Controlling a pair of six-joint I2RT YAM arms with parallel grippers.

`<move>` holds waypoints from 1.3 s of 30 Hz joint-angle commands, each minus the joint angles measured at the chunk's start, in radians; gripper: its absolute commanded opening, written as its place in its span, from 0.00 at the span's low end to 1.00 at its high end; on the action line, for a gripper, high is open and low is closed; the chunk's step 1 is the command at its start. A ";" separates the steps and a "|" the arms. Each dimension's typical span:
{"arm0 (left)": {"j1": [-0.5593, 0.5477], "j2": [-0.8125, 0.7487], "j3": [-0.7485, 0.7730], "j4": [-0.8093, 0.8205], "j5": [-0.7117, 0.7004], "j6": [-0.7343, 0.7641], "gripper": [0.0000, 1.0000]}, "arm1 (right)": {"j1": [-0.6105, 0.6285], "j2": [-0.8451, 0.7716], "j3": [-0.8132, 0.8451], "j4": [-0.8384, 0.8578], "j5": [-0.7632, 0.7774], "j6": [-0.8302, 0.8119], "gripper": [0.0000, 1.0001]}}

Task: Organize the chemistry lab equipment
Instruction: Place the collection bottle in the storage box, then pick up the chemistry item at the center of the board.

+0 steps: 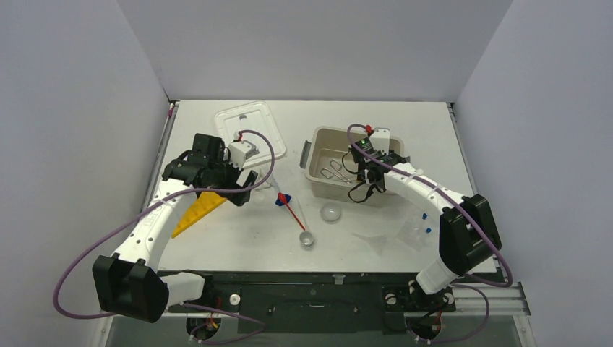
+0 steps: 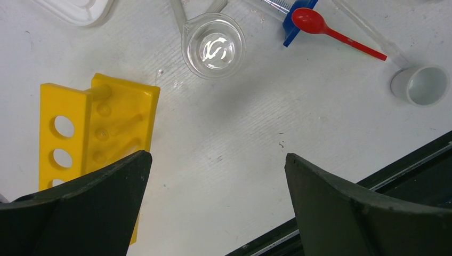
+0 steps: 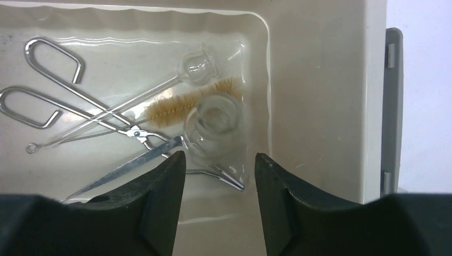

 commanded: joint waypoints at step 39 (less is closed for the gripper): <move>0.006 -0.034 0.030 -0.007 0.007 -0.008 0.97 | 1.039 -0.191 -0.364 -0.118 -0.020 0.677 0.53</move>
